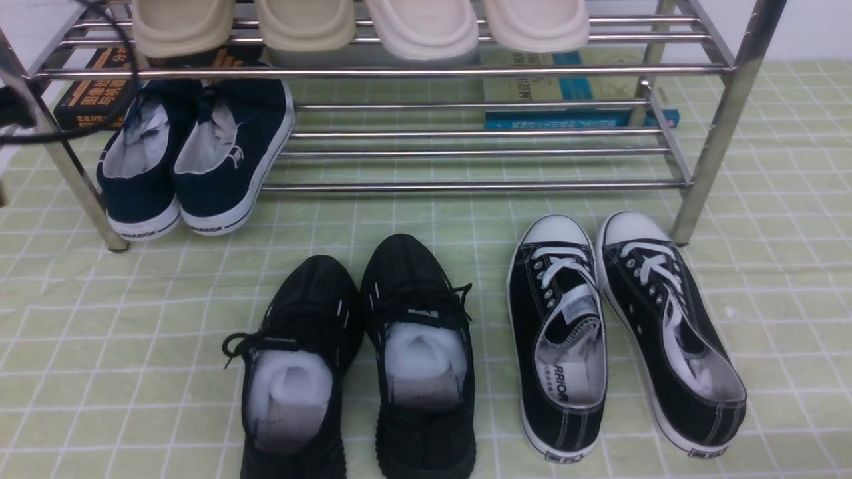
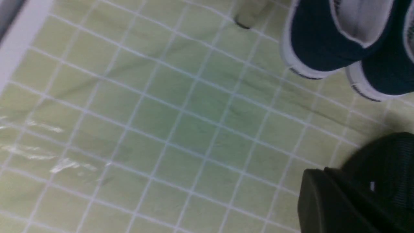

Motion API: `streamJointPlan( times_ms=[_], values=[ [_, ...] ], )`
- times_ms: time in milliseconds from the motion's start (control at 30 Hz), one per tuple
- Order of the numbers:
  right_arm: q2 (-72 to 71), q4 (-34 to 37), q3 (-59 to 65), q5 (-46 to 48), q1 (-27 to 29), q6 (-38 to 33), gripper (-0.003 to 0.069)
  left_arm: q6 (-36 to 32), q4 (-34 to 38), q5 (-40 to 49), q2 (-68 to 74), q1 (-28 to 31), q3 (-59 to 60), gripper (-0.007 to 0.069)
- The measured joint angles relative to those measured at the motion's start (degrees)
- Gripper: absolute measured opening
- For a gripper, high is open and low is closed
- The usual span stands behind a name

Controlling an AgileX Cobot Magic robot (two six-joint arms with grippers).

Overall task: Take the shoes off the shelf with your hand from the green coffee tablecloth.
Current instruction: 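Grasp the leftmost shoe on the bottom shelf of the shoe rack with the left gripper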

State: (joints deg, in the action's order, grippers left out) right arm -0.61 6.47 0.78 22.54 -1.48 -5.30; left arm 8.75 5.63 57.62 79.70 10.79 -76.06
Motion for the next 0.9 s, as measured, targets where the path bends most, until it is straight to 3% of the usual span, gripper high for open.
streamJointPlan(
  times_ms=[67,200,367,533,700,900],
  values=[
    [0.0,0.0,0.0,0.0,0.0,0.0,0.0237,-3.58,5.79,-3.97,3.18,0.2,-0.34,0.0024],
    [0.0,0.0,0.0,0.0,0.0,0.0,0.0237,-4.97,8.5,-10.43,5.58,0.22,-0.34,0.0071],
    [0.0,0.0,0.0,0.0,0.0,0.0,0.0237,-6.67,9.1,-19.26,8.87,0.22,-0.44,0.0238],
    [0.0,0.0,0.0,0.0,0.0,0.0,0.0237,-14.2,11.01,-22.81,13.51,0.27,-0.44,0.0381],
    [0.0,0.0,0.0,0.0,0.0,0.0,0.0237,-19.47,13.7,-27.04,16.51,0.27,-0.44,0.0411],
    [0.0,0.0,0.0,0.0,0.0,0.0,0.0237,-20.46,15.65,-30.81,19.82,0.29,-0.44,0.0409]
  ],
)
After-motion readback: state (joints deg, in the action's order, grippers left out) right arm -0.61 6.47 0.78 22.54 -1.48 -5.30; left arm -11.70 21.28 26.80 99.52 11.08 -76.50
